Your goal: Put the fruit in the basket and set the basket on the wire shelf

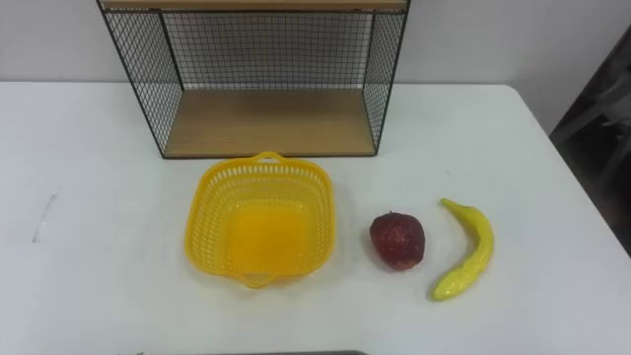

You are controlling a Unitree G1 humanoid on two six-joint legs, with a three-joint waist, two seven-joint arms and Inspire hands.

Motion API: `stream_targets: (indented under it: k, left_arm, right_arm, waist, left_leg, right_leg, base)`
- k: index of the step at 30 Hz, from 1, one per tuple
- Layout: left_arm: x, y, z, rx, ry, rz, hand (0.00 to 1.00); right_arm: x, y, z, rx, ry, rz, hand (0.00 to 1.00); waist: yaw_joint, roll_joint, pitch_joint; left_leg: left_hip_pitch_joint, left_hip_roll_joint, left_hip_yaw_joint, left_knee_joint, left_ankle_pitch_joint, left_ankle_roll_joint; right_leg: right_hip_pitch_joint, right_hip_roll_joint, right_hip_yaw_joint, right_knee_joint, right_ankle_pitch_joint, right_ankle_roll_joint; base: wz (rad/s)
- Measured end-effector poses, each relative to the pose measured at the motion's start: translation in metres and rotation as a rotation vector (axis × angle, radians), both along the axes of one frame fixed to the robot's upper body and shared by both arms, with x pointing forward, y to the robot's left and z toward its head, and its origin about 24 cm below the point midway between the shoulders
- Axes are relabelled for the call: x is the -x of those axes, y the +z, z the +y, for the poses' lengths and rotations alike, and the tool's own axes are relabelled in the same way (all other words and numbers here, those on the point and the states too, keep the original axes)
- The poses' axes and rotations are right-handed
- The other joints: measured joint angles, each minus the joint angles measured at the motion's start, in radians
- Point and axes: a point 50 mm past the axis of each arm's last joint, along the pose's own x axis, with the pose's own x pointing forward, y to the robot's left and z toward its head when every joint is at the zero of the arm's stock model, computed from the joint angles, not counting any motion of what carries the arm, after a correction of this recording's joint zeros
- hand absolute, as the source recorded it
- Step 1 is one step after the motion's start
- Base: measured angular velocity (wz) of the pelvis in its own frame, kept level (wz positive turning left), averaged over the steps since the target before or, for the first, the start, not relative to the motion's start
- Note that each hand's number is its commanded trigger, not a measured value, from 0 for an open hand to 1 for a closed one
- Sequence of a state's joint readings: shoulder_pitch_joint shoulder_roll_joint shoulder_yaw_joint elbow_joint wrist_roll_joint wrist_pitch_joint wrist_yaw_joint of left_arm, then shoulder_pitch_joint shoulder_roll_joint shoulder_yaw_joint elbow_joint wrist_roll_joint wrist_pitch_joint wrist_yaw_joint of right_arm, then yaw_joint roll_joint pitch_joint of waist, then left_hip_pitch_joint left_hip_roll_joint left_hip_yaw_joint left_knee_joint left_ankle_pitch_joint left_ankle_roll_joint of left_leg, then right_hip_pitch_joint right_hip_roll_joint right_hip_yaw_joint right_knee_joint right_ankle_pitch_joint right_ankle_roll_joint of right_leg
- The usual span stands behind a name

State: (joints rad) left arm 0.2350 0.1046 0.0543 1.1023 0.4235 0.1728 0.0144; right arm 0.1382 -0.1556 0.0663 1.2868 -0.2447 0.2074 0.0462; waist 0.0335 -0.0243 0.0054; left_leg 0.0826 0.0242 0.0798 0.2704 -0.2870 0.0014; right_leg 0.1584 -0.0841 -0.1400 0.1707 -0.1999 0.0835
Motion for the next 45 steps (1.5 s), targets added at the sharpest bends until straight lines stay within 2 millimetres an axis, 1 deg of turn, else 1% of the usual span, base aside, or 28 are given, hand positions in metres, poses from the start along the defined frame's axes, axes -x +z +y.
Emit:
stream_targets:
  k: [8, 14, 18, 23, 26, 28, 29, 31, 32, 33, 34, 35, 36, 37, 39, 40, 41, 42, 43, 45]
  left_arm:
    - [-0.003, 0.0, 0.0, 0.007, -0.001, -0.005, 0.0]
    - [-0.002, 0.0, -0.001, 0.005, 0.0, -0.003, 0.0]
    - [-0.004, 0.0, 0.0, -0.007, 0.003, -0.017, 0.0]
    - [-0.004, 0.0, 0.001, -0.028, 0.012, -0.027, 0.0]
    - [-0.001, 0.001, 0.003, -0.041, 0.041, -0.032, 0.0]
    - [0.001, 0.001, 0.006, -0.048, 0.078, -0.042, 0.0]
    - [0.001, 0.002, 0.006, -0.05, 0.086, -0.046, 0.0]
    - [0.001, 0.003, 0.01, -0.063, 0.123, -0.059, 0.0]
    - [0.001, 0.003, 0.011, -0.069, 0.13, -0.062, 0.0]
    - [0.002, 0.003, 0.013, -0.078, 0.143, -0.067, 0.0]
    - [0.007, 0.004, 0.015, -0.087, 0.163, -0.065, 0.0]
    - [0.009, 0.004, 0.016, -0.09, 0.177, -0.068, 0.0]
    - [0.012, 0.005, 0.018, -0.1, 0.198, -0.071, 0.0]
    - [0.013, 0.005, 0.019, -0.108, 0.206, -0.074, 0.0]
    - [0.018, 0.007, 0.023, -0.135, 0.24, -0.086, 0.0]
    - [0.019, 0.007, 0.024, -0.14, 0.242, -0.086, 0.0]
    - [0.021, 0.007, 0.024, -0.145, 0.247, -0.085, 0.0]
    - [0.023, 0.008, 0.026, -0.148, 0.258, -0.091, 0.0]
    - [0.022, 0.008, 0.026, -0.15, 0.268, -0.1, 0.0]
    - [0.022, 0.01, 0.029, -0.171, 0.304, -0.131, 0.0]
  right_arm:
    - [-0.001, 0.0, 0.0, -0.008, 0.043, 0.008, 0.0]
    - [-0.004, 0.0, 0.0, -0.011, 0.017, -0.001, 0.0]
    - [-0.01, 0.0, -0.001, 0.022, -0.06, -0.046, 0.0]
    - [-0.007, 0.0, -0.002, 0.055, -0.183, -0.073, 0.0]
    - [0.001, 0.001, -0.003, 0.089, -0.372, -0.094, 0.0]
    - [0.003, 0.001, -0.003, 0.093, -0.592, -0.141, 0.0]
    - [0.003, 0.001, -0.003, 0.093, -0.655, -0.159, 0.0]
    - [0.0, 0.001, -0.006, 0.102, -0.894, -0.222, 0.0]
    - [-0.001, 0.002, -0.007, 0.108, -0.943, -0.236, 0.0]
    - [-0.004, 0.002, -0.009, 0.121, -1.057, -0.265, 0.0]
    - [-0.004, 0.003, -0.012, 0.139, -1.188, -0.294, 0.0]
    - [-0.006, 0.004, -0.014, 0.146, -1.254, -0.312, 0.0]
    - [-0.012, 0.006, -0.019, 0.16, -1.367, -0.357, 0.0]
    - [-0.013, 0.007, -0.022, 0.174, -1.411, -0.376, 0.0]
    - [-0.021, 0.013, -0.036, 0.239, -1.534, -0.458, 0.0]
    - [-0.023, 0.015, -0.04, 0.258, -1.558, -0.482, 0.0]
    - [-0.027, 0.019, -0.048, 0.303, -1.603, -0.527, 0.0]
    - [-0.032, 0.025, -0.057, 0.346, -1.65, -0.572, 0.0]
    - [-0.035, 0.028, -0.061, 0.37, -1.664, -0.595, 0.0]
    - [-0.051, 0.044, -0.077, 0.452, -1.694, -0.698, 0.0]
  waist:
    - [0.003, -0.001, 0.0002]
    - [0.004, 0.0, 0.0002]
    - [0.001, 0.002, 0.0006]
    - [0.001, 0.003, 0.0004]
    - [0.002, 0.001, 0.0001]
    - [-0.001, -0.002, 0.0016]
    - [-0.002, -0.002, 0.0019]
    - [-0.008, -0.001, 0.0015]
    - [-0.009, -0.001, 0.0014]
    - [-0.017, -0.001, 0.0011]
    - [-0.024, -0.001, 0.0011]
    - [-0.028, 0.0, 0.0011]
    - [-0.032, 0.001, 0.0009]
    - [-0.036, 0.002, 0.0009]
    - [-0.061, 0.006, 0.0003]
    - [-0.067, 0.008, 0.0003]
    - [-0.078, 0.012, -0.0001]
    - [-0.085, 0.012, -0.0024]
    - [-0.089, 0.013, -0.0032]
    - [-0.111, 0.009, -0.0055]
  left_leg:
    - [0.0, 0.0, -0.001, -0.002, 0.0, 0.0]
    - [0.0, 0.0, 0.0, 0.0, 0.0, 0.0]
    - [0.0, 0.0, 0.001, 0.002, 0.0, 0.0]
    - [-0.001, 0.001, 0.0, 0.002, 0.0, 0.0]
    - [0.001, 0.001, 0.002, 0.002, 0.0, 0.0]
    - [0.0, 0.001, 0.002, 0.002, 0.0, 0.0]
    - [0.0, 0.001, 0.002, 0.002, 0.0, 0.0]
    - [0.0, 0.001, 0.002, 0.002, 0.0, 0.0]
    - [0.0, 0.001, 0.002, 0.003, 0.0, 0.0]
    - [0.0, 0.001, 0.002, 0.003, 0.0, 0.0]
    - [0.002, 0.001, 0.003, 0.003, 0.0, 0.0]
    - [0.002, 0.001, 0.004, 0.003, 0.0, 0.0]
    - [0.002, 0.001, 0.007, 0.003, 0.0, 0.0]
    - [0.002, 0.001, 0.008, 0.003, 0.0, 0.0]
    - [0.002, 0.001, 0.01, 0.002, 0.0, 0.0]
    - [0.001, 0.001, 0.01, 0.002, 0.0, 0.0]
    - [0.001, 0.001, 0.01, 0.002, 0.0, 0.0]
    - [-0.001, 0.001, 0.012, 0.0, 0.001, 0.0]
    - [-0.002, 0.001, 0.014, -0.003, 0.003, 0.0]
    - [0.0, -0.001, 0.02, -0.017, 0.012, 0.0]
  right_leg:
    - [0.0, 0.0, -0.001, 0.0, 0.0, 0.0]
    - [-0.001, 0.0, -0.002, 0.0, 0.0, 0.0]
    - [-0.001, 0.0, -0.002, 0.0, 0.0, 0.0]
    - [-0.002, 0.0, 0.0, 0.0, 0.0, 0.0]
    - [-0.001, 0.001, 0.0, 0.0, 0.0, 0.0]
    - [-0.002, 0.001, 0.001, 0.0, 0.0, 0.0]
    - [-0.002, 0.001, 0.001, -0.001, 0.0, 0.0]
    - [-0.001, 0.001, 0.0, -0.001, 0.001, -0.001]
    - [-0.001, 0.001, 0.0, -0.001, 0.001, -0.001]
    - [0.001, 0.001, 0.0, 0.0, 0.001, -0.001]
    - [0.002, 0.001, 0.0, 0.0, 0.001, -0.001]
    - [0.002, 0.001, 0.0, 0.0, 0.001, -0.001]
    - [0.0, 0.001, 0.001, 0.0, 0.001, -0.001]
    - [-0.001, 0.001, 0.001, -0.001, 0.001, -0.002]
    - [-0.002, 0.001, 0.001, -0.002, 0.001, -0.002]
    - [-0.002, 0.001, 0.001, -0.002, 0.001, -0.002]
    - [-0.004, 0.001, 0.002, 0.0, 0.001, -0.002]
    - [-0.008, 0.0, 0.003, 0.001, 0.001, -0.002]
    - [-0.011, 0.0, 0.003, 0.001, 0.001, -0.002]
    - [-0.019, -0.002, 0.004, 0.004, 0.001, -0.002]
  base:
    - [0.0]
    - [0.0]
    - [0.0]
    - [0.0]
    - [0.0]
    - [0.0]
    - [0.0]
    - [0.0]
    - [0.0]
    - [0.0]
    - [0.0]
    - [-0.05]
    - [-0.05]
    - [-0.06]
    - [0.0]
    - [0.0]
    - [0.0]
    - [-0.04]
    - [-0.07]
    - [-0.11]
